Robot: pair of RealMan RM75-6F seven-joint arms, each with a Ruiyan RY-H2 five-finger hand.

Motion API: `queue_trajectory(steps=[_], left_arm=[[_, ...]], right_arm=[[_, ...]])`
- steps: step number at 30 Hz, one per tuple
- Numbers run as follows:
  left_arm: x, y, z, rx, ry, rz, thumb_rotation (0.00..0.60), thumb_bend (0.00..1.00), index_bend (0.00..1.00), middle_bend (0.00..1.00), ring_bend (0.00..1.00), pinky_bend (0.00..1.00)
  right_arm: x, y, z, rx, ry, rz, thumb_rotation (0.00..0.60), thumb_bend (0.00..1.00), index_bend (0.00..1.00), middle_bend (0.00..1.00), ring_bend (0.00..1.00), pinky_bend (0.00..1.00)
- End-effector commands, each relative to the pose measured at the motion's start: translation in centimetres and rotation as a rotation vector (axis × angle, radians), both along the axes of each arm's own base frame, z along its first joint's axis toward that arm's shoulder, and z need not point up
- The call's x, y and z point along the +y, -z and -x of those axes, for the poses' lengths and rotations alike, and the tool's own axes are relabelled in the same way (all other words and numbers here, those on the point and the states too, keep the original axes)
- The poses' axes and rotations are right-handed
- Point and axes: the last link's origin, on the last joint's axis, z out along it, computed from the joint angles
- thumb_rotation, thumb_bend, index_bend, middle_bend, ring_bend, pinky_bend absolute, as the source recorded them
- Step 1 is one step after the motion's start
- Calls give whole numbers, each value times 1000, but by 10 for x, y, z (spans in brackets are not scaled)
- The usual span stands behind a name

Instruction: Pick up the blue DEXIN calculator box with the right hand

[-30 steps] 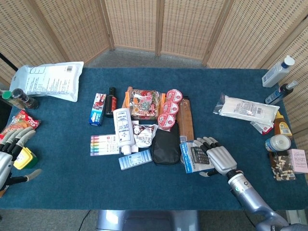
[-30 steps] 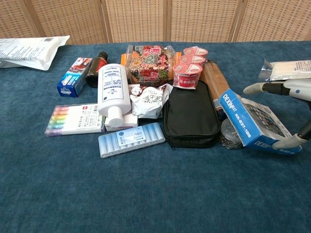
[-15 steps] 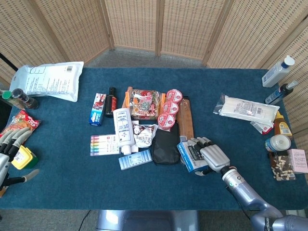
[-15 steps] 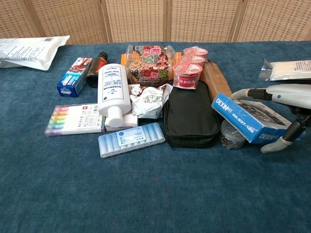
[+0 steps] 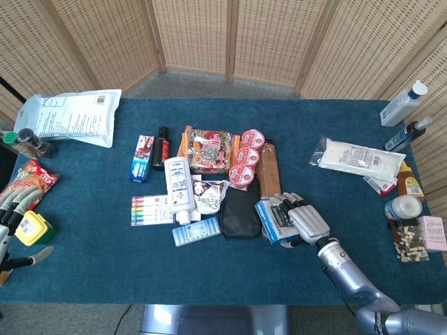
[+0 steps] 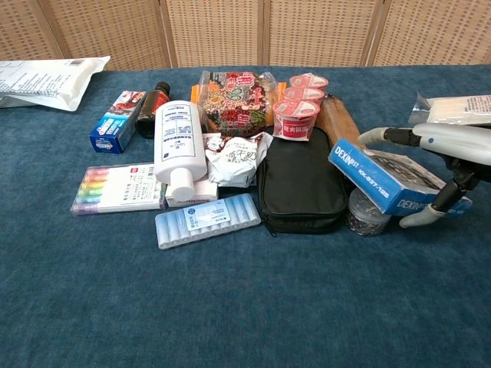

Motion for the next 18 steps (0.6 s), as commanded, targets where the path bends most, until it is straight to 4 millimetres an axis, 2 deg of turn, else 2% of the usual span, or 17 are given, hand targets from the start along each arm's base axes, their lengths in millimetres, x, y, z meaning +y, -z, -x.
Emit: queue_trajectory(steps=[1, 2, 3, 5, 9, 14, 18], left_arm=[[0, 0, 0, -1, -1, -2, 600, 182, 0, 52, 16, 0], [-1, 0, 0, -1, -1, -2, 600, 181, 0, 52, 15, 0], [-1, 0, 0, -1, -2, -2, 600, 181, 0, 52, 15, 0], [-1, 0, 0, -1, -2, -1, 600, 182, 0, 51, 15, 0], [-1, 0, 1, -1, -5, -1, 600, 182, 0, 52, 16, 0], [-1, 0, 2, -1, -6, -3, 600, 180, 0, 52, 15, 0], [-1, 1, 2, -2, -5, -2, 600, 180, 0, 51, 15, 0]], right_arm=[[-1, -1, 0, -19, -1, 12, 600, 0, 0, 200, 326, 448], [-2, -1, 1, -23, -3, 17, 600, 0, 8, 279, 428, 542], [-2, -1, 1, -30, -3, 21, 600, 0, 29, 331, 485, 593], [-3, -1, 1, -43, 0, 26, 600, 0, 122, 462, 625, 720], [-3, 0, 4, -47, 7, 20, 600, 0, 270, 620, 829, 850], [-5, -3, 4, -64, 9, 36, 600, 0, 371, 754, 976, 936], [-6, -10, 3, -82, 0, 68, 600, 0, 415, 813, 1000, 972]])
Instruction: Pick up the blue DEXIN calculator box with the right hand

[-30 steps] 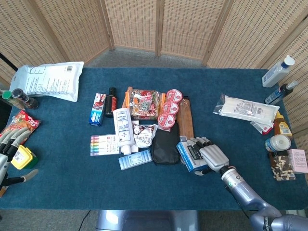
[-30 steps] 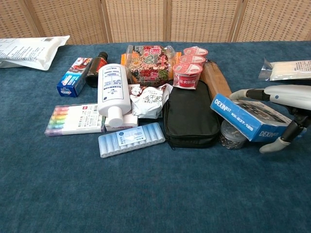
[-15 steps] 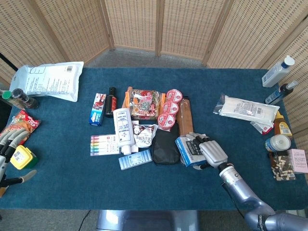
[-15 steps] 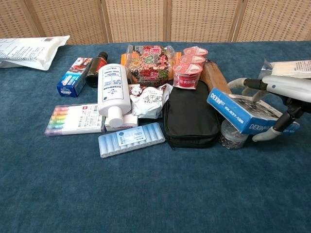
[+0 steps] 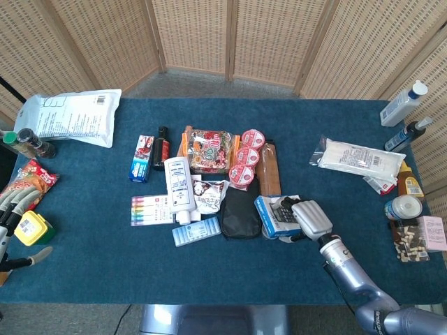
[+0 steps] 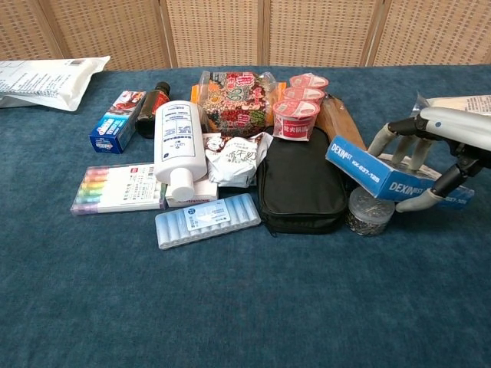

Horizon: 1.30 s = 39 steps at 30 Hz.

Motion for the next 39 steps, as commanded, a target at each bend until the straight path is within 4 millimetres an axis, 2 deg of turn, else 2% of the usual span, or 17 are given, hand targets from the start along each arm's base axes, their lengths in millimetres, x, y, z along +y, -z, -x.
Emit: queue_trajectory(steps=[1, 14, 24, 34, 39], left_arm=[[0, 0, 0, 0, 2, 0, 600, 181, 0, 52, 15, 0], [2, 1, 0, -4, 8, -6, 600, 180, 0, 54, 15, 0], [1, 1, -1, -7, 16, -7, 600, 180, 0, 58, 16, 0], [2, 2, -1, -10, 25, -5, 600, 181, 0, 59, 16, 0], [1, 3, -2, -10, 31, 2, 600, 181, 0, 61, 16, 0]], right_arm=[[-1, -6, -1, -10, -8, 27, 600, 0, 426, 825, 1000, 980], [2, -48, -9, -77, -40, 159, 600, 0, 501, 922, 1000, 1000], [3, -74, -19, -76, -80, 203, 600, 0, 512, 942, 1000, 1000], [5, -90, -28, -74, -104, 228, 600, 0, 514, 947, 1000, 1000], [-1, -102, -41, -73, -140, 250, 600, 0, 512, 947, 1000, 1000]])
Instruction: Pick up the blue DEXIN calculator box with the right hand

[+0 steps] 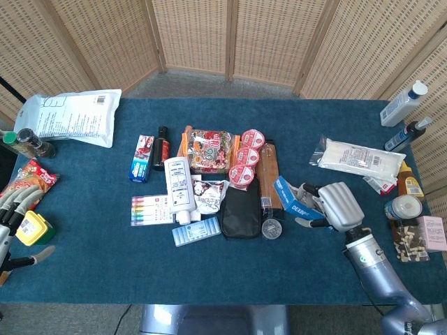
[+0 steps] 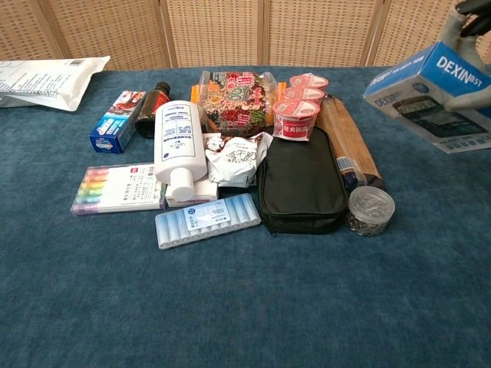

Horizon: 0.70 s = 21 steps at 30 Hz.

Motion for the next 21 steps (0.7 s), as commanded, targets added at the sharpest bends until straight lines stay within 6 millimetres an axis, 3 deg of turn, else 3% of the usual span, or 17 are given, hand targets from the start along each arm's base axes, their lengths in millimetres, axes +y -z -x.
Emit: queue_trajectory(steps=[1, 21], left_arm=[[-1, 1, -1, -2, 4, 5, 600, 181, 0, 61, 16, 0], [-17, -3, 1, -16, 1, -13, 600, 181, 0, 66, 17, 0]], right_arm=[[-5, -9, -10, -3, -26, 13, 600, 0, 512, 947, 1000, 1000], [-32, -69, -63, -47, -123, 116, 600, 0, 519, 947, 1000, 1000]])
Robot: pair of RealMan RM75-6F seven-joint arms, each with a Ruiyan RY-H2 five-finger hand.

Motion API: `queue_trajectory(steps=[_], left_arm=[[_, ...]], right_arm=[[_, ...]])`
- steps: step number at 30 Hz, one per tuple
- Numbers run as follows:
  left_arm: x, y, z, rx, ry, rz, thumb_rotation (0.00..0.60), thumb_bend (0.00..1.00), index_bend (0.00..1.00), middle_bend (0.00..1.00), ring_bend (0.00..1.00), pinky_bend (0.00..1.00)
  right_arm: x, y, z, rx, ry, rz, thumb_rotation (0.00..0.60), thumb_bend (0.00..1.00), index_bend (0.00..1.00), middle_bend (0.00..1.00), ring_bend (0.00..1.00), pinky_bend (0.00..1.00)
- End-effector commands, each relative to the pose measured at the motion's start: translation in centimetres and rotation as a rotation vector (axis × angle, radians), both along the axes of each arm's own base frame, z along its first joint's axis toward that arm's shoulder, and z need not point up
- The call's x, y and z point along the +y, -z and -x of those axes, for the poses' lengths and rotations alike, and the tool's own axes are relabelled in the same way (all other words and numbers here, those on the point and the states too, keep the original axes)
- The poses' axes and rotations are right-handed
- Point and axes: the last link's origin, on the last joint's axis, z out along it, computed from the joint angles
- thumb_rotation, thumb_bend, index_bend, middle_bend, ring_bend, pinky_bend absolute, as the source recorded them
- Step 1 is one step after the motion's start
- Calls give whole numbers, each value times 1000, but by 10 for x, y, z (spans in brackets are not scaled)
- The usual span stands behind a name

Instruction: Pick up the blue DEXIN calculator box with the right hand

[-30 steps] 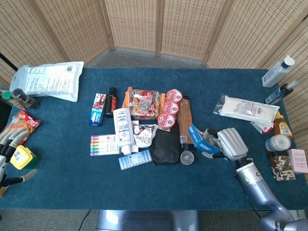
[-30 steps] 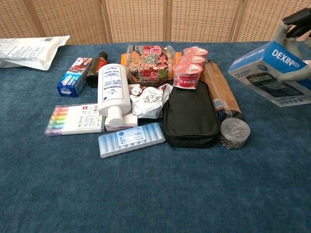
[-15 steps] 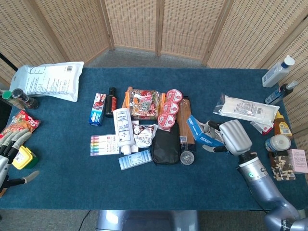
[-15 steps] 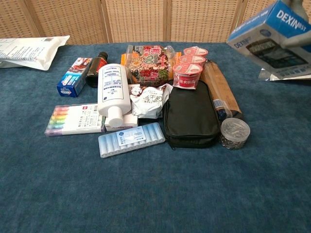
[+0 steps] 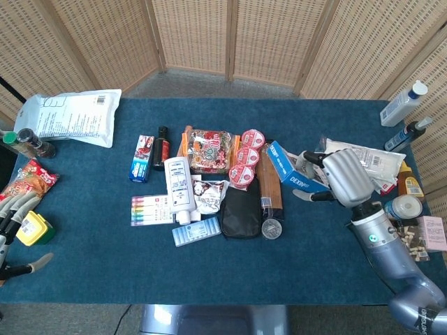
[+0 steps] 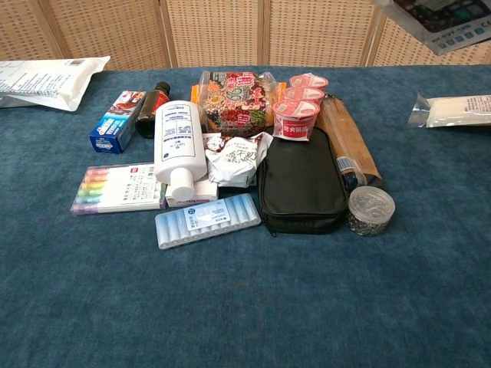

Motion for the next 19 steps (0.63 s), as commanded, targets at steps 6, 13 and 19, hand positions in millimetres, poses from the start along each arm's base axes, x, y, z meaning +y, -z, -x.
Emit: queue_trajectory(steps=[6, 13, 19], left_arm=[[0, 0, 3, -7, -9, -4, 600, 181, 0, 66, 18, 0], [2, 2, 3, -9, -8, 1, 600, 181, 0, 67, 18, 0], [4, 4, 1, -7, -9, 5, 600, 180, 0, 67, 18, 0]], right_arm=[[-6, -10, -6, -3, 1, 27, 600, 0, 522, 947, 1000, 1000], [-10, -20, -9, -14, -2, 51, 600, 0, 523, 947, 1000, 1000], [-12, -25, -10, -20, -4, 65, 600, 0, 523, 947, 1000, 1000]])
